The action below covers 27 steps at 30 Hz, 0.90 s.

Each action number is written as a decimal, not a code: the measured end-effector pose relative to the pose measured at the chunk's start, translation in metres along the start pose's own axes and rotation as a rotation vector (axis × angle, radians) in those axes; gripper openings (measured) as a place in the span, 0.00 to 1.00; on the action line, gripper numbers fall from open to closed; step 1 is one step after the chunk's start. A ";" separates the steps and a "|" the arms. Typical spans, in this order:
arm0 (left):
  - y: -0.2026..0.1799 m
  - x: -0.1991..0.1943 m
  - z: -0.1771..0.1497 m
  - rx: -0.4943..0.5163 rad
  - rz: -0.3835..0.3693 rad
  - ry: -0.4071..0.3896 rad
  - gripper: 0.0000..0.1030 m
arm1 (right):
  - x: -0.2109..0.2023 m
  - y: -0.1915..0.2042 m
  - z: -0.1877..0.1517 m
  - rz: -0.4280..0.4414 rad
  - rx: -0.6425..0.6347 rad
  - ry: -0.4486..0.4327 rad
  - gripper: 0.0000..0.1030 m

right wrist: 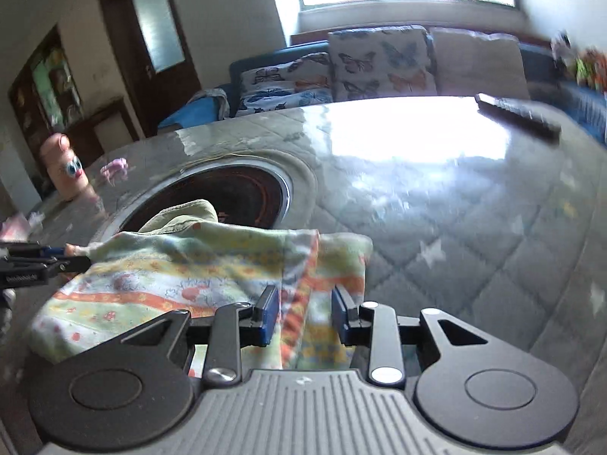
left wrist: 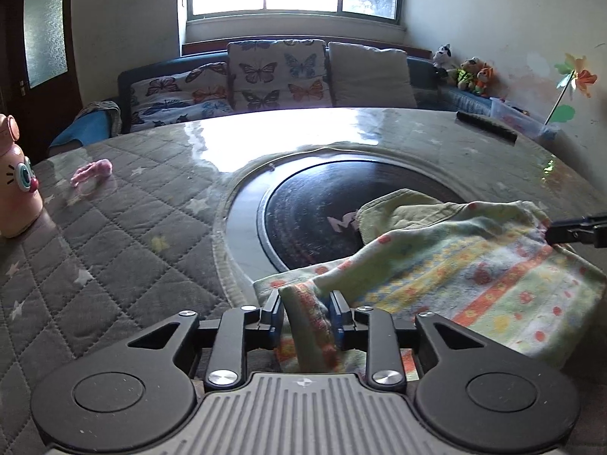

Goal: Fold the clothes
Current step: 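Fold the lifted collar end over the shirt body and open the right gripper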

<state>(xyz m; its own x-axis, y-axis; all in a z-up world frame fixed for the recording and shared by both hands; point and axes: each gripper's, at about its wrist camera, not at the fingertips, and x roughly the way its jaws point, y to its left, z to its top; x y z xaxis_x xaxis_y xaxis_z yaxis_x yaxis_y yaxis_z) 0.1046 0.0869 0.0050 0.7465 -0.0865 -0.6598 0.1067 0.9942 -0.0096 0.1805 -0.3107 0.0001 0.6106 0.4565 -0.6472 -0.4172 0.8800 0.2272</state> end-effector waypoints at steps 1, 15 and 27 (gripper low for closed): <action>0.000 0.002 0.000 0.001 0.006 0.002 0.29 | -0.001 -0.004 -0.005 0.008 0.021 -0.009 0.28; -0.007 0.008 0.006 0.040 0.036 -0.016 0.29 | -0.029 0.009 -0.017 -0.093 0.015 -0.048 0.01; 0.003 0.000 0.019 0.013 0.128 -0.056 0.37 | -0.010 0.035 0.014 0.017 -0.115 -0.074 0.08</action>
<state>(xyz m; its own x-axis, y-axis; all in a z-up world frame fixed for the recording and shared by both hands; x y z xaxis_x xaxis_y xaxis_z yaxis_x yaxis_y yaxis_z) 0.1173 0.0884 0.0191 0.7899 0.0370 -0.6121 0.0168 0.9965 0.0819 0.1693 -0.2828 0.0241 0.6492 0.4835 -0.5872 -0.4995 0.8532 0.1503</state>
